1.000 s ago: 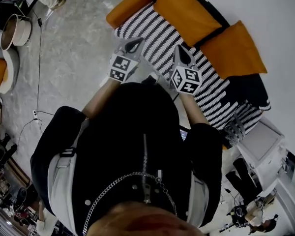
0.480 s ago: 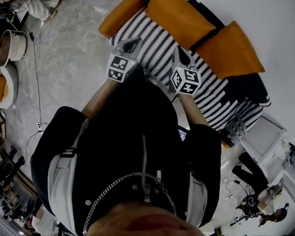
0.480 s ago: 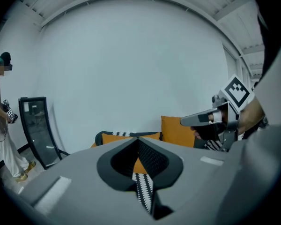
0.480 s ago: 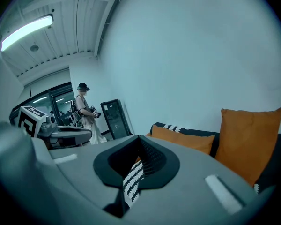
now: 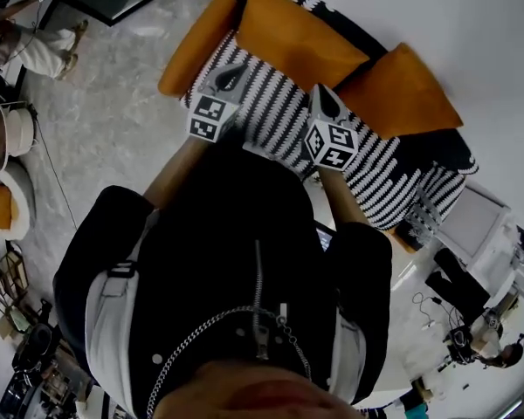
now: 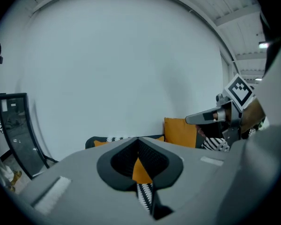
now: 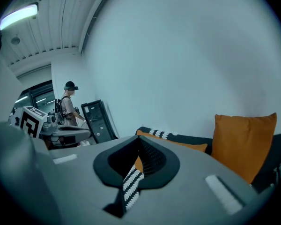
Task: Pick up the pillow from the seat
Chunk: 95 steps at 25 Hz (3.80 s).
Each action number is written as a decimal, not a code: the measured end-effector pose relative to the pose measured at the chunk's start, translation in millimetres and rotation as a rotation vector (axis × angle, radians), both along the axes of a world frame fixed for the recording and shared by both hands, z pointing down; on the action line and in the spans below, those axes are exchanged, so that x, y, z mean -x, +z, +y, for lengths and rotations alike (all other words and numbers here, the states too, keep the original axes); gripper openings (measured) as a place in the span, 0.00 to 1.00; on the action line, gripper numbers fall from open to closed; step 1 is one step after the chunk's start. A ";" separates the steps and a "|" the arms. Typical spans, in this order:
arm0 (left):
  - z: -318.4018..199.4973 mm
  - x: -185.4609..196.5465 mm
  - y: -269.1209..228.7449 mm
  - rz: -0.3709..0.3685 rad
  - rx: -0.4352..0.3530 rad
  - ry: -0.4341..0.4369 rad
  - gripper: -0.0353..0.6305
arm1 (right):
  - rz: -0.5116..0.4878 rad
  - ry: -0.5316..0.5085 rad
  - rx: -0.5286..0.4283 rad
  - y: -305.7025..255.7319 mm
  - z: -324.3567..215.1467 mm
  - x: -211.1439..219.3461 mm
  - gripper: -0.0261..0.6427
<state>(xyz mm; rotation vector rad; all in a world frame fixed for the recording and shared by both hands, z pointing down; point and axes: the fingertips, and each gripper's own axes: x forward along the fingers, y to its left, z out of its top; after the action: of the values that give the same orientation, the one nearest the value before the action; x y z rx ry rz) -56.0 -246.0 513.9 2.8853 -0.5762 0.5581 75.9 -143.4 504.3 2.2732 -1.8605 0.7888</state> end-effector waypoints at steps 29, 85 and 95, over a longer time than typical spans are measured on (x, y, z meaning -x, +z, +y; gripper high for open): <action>-204.9 -113.7 62.7 -0.126 -0.005 0.199 0.07 | -0.049 0.451 0.093 48.9 -65.9 -161.1 0.04; -313.7 -181.2 287.7 -0.260 0.638 -0.005 0.29 | -0.417 0.563 0.362 284.0 -69.3 -271.0 0.41; -257.1 -104.8 280.9 -0.375 0.506 0.106 0.20 | -0.386 0.349 0.490 277.8 -32.7 -187.1 0.33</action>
<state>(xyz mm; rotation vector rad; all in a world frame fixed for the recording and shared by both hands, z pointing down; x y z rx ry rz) 48.8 -503.2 794.8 2.3518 -0.2695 1.0959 263.0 -176.1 782.1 2.2399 -1.1819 1.6244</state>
